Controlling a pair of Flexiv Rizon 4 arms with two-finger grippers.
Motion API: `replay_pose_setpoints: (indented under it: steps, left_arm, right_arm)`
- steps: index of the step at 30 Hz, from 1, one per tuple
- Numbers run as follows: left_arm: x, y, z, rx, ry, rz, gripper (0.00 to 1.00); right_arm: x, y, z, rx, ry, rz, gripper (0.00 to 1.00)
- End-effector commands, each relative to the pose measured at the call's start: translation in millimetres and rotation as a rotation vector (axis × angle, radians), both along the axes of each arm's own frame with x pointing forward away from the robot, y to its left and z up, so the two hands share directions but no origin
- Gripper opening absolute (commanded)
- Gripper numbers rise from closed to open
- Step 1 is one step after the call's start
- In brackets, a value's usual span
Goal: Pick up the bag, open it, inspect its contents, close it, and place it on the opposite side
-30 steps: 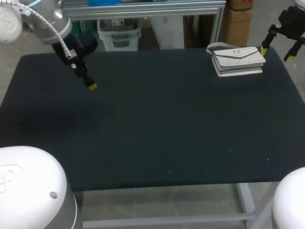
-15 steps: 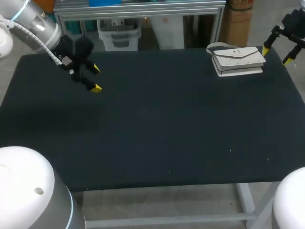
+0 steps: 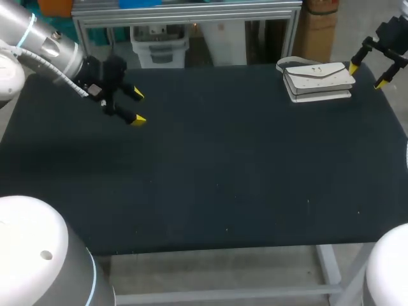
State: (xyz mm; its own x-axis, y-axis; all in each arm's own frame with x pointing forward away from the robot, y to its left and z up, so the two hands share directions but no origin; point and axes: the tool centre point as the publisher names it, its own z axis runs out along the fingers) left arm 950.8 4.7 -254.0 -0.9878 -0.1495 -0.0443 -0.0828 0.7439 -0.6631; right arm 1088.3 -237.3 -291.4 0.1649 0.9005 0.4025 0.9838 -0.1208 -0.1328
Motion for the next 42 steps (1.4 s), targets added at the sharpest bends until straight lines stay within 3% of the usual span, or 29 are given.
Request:
replay_pose_setpoints:
  steps: [1, 5, 15, 30, 42]
  left_arm:
    - [7.8, -14, -12, 0.004, -0.004, 0.006, 1.00]
    - [20.2, -22, -20, 0.010, 0.038, 0.010, 1.00]
    - [20.2, -22, -20, 0.010, 0.038, 0.010, 1.00]
    - [20.2, -22, -20, 0.010, 0.038, 0.010, 1.00]
    - [20.2, -22, -20, 0.010, 0.038, 0.010, 1.00]
  right_arm:
    - [9.1, -4, -7, 0.020, 0.046, 0.018, 1.00]
    - [13.3, -3, -12, 0.031, 0.047, 0.020, 1.00]
    - [26.1, -14, -27, 0.045, 0.037, -0.003, 1.00]
    - [62.7, -17, -44, 0.096, -0.110, 0.094, 1.00]
    - [98.8, -14, -57, 0.132, -0.182, 0.051, 1.00]
